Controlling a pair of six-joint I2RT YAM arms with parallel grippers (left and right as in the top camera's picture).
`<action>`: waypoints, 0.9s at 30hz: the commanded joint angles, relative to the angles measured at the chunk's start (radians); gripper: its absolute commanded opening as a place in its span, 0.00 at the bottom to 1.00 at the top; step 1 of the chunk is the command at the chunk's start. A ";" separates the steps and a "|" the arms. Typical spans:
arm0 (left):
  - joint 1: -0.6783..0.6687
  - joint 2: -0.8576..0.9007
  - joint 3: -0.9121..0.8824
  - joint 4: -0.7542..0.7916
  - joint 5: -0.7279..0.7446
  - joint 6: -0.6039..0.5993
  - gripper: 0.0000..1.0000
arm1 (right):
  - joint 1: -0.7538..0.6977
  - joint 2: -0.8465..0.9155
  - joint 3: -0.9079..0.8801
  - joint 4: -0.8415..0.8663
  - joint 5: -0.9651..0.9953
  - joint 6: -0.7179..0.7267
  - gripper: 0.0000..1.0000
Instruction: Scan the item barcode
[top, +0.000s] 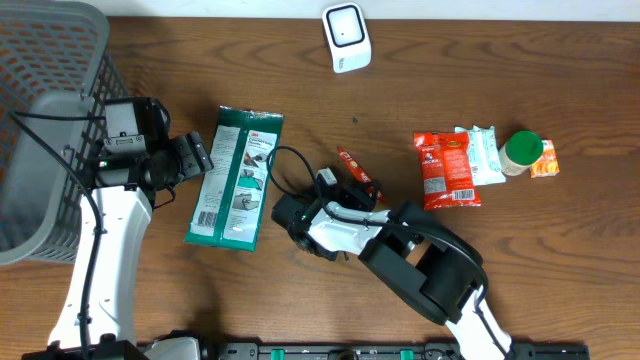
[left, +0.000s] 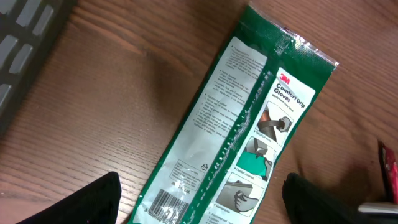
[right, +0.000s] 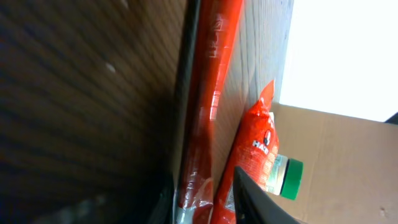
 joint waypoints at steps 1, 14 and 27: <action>0.002 0.002 0.005 -0.002 -0.010 0.021 0.84 | 0.014 0.014 0.001 0.003 -0.201 0.041 0.29; 0.002 0.002 0.005 -0.002 -0.010 0.021 0.84 | -0.008 -0.161 0.039 -0.004 -0.545 0.042 0.38; 0.002 0.002 0.005 -0.002 -0.010 0.021 0.84 | -0.338 -0.417 0.037 -0.063 -1.036 -0.105 0.43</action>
